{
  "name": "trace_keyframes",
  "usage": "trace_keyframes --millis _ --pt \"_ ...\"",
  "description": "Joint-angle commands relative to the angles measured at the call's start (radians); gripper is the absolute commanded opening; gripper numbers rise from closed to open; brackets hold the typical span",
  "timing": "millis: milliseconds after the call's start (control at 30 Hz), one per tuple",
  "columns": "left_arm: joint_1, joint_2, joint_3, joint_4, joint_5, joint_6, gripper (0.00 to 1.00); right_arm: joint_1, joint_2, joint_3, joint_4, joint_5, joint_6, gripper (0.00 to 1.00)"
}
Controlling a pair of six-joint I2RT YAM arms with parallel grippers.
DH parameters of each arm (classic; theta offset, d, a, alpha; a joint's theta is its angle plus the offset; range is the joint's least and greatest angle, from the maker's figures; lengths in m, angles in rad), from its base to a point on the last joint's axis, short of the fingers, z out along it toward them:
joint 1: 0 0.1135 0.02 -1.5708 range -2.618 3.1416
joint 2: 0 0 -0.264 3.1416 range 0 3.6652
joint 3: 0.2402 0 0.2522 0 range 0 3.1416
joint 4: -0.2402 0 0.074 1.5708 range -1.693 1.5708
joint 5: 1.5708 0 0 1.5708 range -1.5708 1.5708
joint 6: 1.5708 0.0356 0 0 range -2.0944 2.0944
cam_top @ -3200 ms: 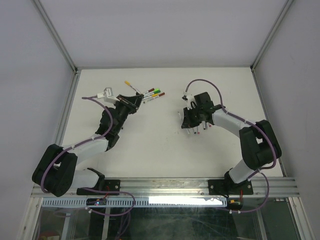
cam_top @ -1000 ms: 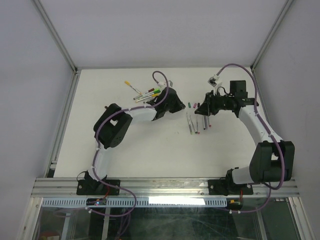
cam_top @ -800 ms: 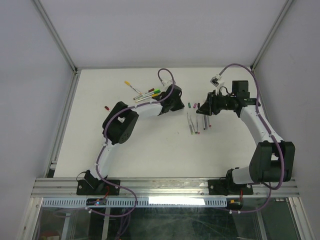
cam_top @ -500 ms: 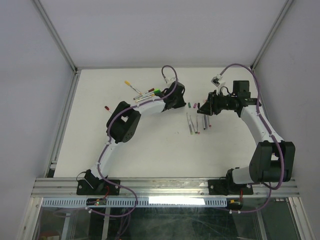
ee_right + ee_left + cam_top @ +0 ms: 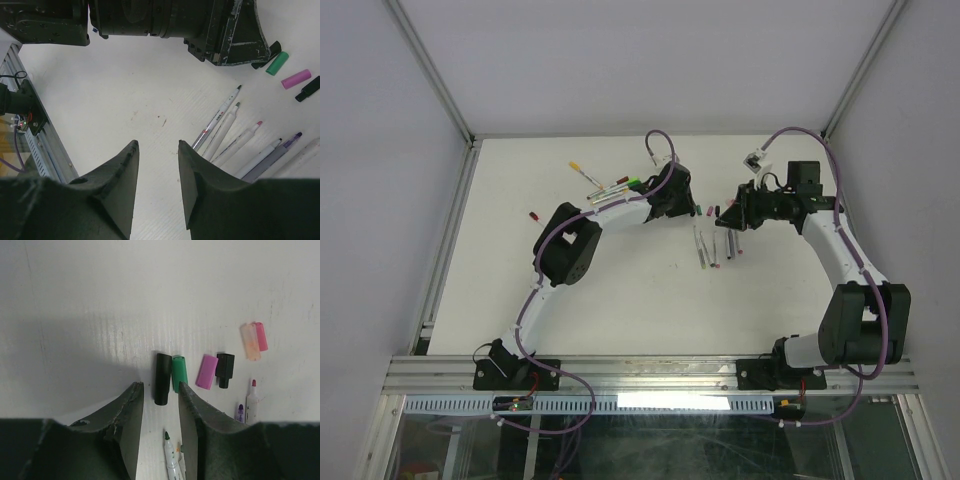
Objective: Open the pen caps
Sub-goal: Place the pen cap at the center of the board, then pick up the pen from the center of the board.
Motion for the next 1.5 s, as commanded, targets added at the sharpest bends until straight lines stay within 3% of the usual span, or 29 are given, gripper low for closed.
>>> trace_keyframes --millis 0,233,467,600,733,767,833,933,967,1067,1133,1300,1467 --pt "0.002 -0.050 0.037 -0.017 0.013 0.036 0.35 -0.012 -0.054 0.023 0.025 -0.019 -0.006 0.40" --pt "0.003 -0.215 -0.039 0.025 0.026 0.135 0.38 -0.020 -0.087 0.010 0.031 -0.061 -0.017 0.40" --pt "0.003 -0.567 -0.464 0.312 0.052 0.308 0.50 -0.026 -0.140 -0.007 0.045 -0.134 -0.040 0.40" --pt "0.007 -0.837 -0.784 0.449 -0.034 0.411 0.63 -0.028 -0.178 -0.019 0.046 -0.198 -0.078 0.40" --pt "0.021 -1.079 -1.079 0.543 -0.148 0.487 0.89 -0.028 -0.209 -0.016 0.052 -0.220 -0.090 0.43" --pt "0.027 -1.129 -1.136 0.539 -0.181 0.491 0.96 -0.026 -0.214 -0.010 0.054 -0.222 -0.091 0.46" --pt "0.053 -1.214 -1.215 0.484 -0.228 0.477 0.99 -0.026 -0.219 -0.001 0.064 -0.237 -0.101 0.56" --pt "0.114 -1.315 -1.284 0.375 -0.266 0.415 0.99 -0.024 -0.208 -0.010 0.072 -0.344 -0.162 0.86" --pt "0.135 -1.339 -1.305 0.345 -0.273 0.387 0.99 -0.024 -0.187 -0.007 0.049 -0.382 -0.182 0.92" --pt "0.208 -1.367 -1.335 0.272 -0.278 0.326 0.99 -0.009 -0.109 0.023 -0.060 -0.473 -0.288 0.91" --pt "0.242 -1.339 -1.314 0.226 -0.296 0.302 0.99 -0.005 -0.109 0.011 -0.075 -0.425 -0.333 0.90" --pt "0.327 -1.141 -1.186 0.129 -0.316 0.336 0.95 -0.005 -0.121 -0.054 0.018 -0.351 -0.248 0.88" --pt "0.390 -0.965 -1.058 0.060 -0.317 0.373 0.72 -0.007 -0.128 -0.069 0.030 -0.303 -0.250 0.88"
